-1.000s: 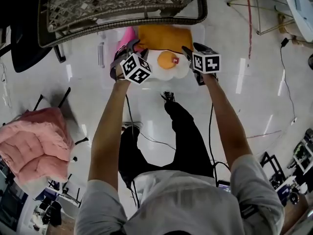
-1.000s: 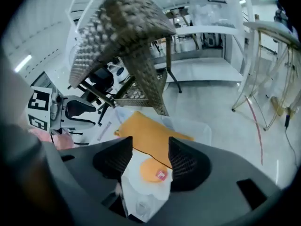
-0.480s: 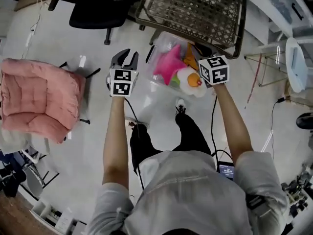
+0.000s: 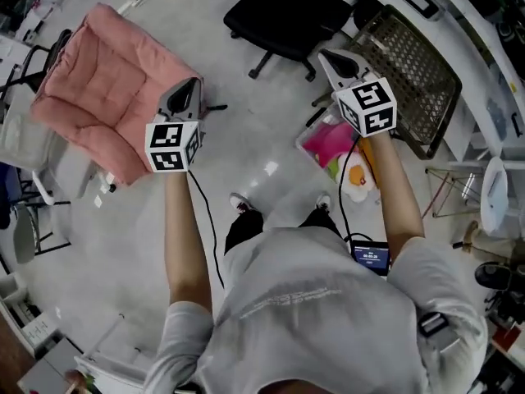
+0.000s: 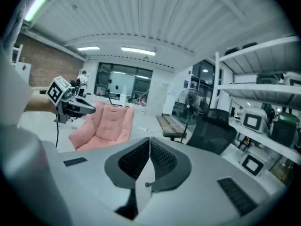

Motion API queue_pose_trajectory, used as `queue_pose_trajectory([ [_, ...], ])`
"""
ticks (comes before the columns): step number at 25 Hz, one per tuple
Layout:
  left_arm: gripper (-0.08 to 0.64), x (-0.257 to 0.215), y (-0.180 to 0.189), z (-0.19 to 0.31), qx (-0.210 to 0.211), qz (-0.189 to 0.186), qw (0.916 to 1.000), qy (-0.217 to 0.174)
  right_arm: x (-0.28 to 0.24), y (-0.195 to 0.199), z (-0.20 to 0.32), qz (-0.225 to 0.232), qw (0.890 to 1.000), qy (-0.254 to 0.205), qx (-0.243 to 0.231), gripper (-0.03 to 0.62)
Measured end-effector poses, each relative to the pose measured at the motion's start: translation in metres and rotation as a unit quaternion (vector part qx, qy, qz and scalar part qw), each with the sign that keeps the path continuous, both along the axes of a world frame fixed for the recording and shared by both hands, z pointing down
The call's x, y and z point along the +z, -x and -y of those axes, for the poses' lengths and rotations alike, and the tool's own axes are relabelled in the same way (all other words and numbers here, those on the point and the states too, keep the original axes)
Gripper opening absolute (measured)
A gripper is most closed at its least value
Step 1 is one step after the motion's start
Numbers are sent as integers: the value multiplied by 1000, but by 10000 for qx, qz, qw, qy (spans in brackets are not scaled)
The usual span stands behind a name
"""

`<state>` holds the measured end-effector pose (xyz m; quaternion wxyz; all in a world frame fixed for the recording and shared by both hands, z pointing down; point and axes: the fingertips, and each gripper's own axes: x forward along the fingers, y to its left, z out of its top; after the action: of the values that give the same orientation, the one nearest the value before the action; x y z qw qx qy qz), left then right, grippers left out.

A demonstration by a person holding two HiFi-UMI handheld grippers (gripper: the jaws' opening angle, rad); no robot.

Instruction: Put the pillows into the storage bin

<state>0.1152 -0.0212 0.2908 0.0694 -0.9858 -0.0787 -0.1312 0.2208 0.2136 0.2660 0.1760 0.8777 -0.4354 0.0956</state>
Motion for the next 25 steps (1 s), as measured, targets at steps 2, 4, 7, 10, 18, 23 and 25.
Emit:
queue_pose_trajectory([
  [2, 17, -17, 25, 41, -254, -102, 9994, -198, -19, 11, 47, -184, 9993, -11, -323, 29],
  [4, 17, -32, 52, 79, -539, -174, 9978, -350, -37, 25, 94, -350, 9972, -55, -661, 29],
  [7, 17, -53, 86, 127, -1012, -265, 9934, -462, -56, 41, 152, -524, 9920, -145, -1135, 28],
  [10, 17, -70, 106, 163, -1404, -336, 9881, -523, -72, 46, 198, -693, 9859, -182, -1510, 28],
  [18, 17, -111, 132, 214, -2599, -675, 9609, -683, -117, 36, 291, -1145, 9571, -387, -2633, 28],
  [23, 17, -132, 137, 216, -2902, -842, 9502, -760, -131, 33, 314, -1173, 9447, -513, -3019, 28],
  [25, 17, -137, 139, 212, -2955, -878, 9478, -813, -131, 34, 321, -1173, 9409, -542, -3130, 28],
])
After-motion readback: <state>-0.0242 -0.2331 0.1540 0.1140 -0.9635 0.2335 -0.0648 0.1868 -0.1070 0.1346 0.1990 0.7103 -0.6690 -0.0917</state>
